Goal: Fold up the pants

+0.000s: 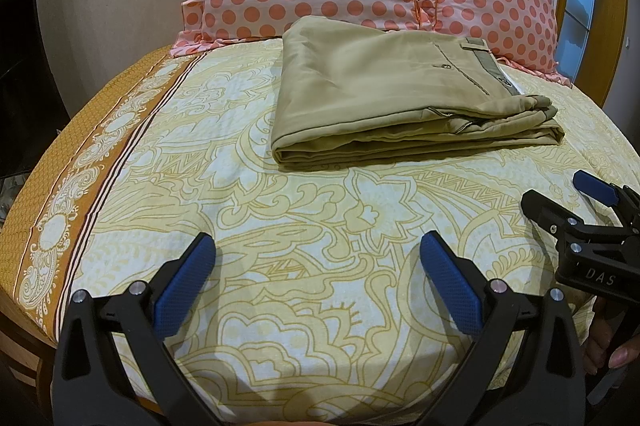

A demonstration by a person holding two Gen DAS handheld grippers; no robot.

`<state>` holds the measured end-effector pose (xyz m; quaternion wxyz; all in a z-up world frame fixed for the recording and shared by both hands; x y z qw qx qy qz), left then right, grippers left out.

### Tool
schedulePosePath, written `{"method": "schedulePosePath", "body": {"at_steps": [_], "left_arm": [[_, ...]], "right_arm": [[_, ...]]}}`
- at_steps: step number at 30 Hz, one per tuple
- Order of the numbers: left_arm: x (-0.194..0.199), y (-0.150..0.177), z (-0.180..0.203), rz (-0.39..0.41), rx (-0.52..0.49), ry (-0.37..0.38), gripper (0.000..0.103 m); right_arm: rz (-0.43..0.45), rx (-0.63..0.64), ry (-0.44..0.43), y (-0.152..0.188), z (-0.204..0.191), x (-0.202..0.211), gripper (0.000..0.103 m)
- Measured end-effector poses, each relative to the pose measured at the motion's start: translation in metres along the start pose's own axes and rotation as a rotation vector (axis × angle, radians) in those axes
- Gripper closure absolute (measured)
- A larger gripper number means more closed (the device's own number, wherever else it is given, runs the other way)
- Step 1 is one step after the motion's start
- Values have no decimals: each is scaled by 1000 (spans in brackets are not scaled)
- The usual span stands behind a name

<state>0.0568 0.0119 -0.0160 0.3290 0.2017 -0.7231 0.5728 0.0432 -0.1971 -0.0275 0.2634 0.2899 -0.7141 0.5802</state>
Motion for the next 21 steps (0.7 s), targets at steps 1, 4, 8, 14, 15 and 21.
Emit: {"method": "schedulePosePath", "body": {"at_steps": [1,4,8,14,15,21], "left_arm": [[0,0,0,0,0,0,2],[0,0,0,0,0,0,2],[0,0,0,-4,2,-1,2],[-2,2,-2,-5,3,-2,2],[-2,1,-2,-6,2,-1,2],[-2,0,-2,-8,3,-1,2]], "right_arm": [[0,0,0,0,0,0,1],[1,0,0,0,0,0,1],[1,0,0,0,0,0,1],[1,0,0,0,0,0,1],[1,0,-1,0,1,-1,1],[1,0,0,0,1,-1,1]]}}
Point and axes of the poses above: each gripper's, at about its wrist camera, not at the fingertips, and x roughly against the way its jaws point, z to its right, y to its underside, the point moved 5 cm from there along -x, roughly the way its jaws point, and after that the axes turned 9 degrees about -x, right-handed, at the moved point
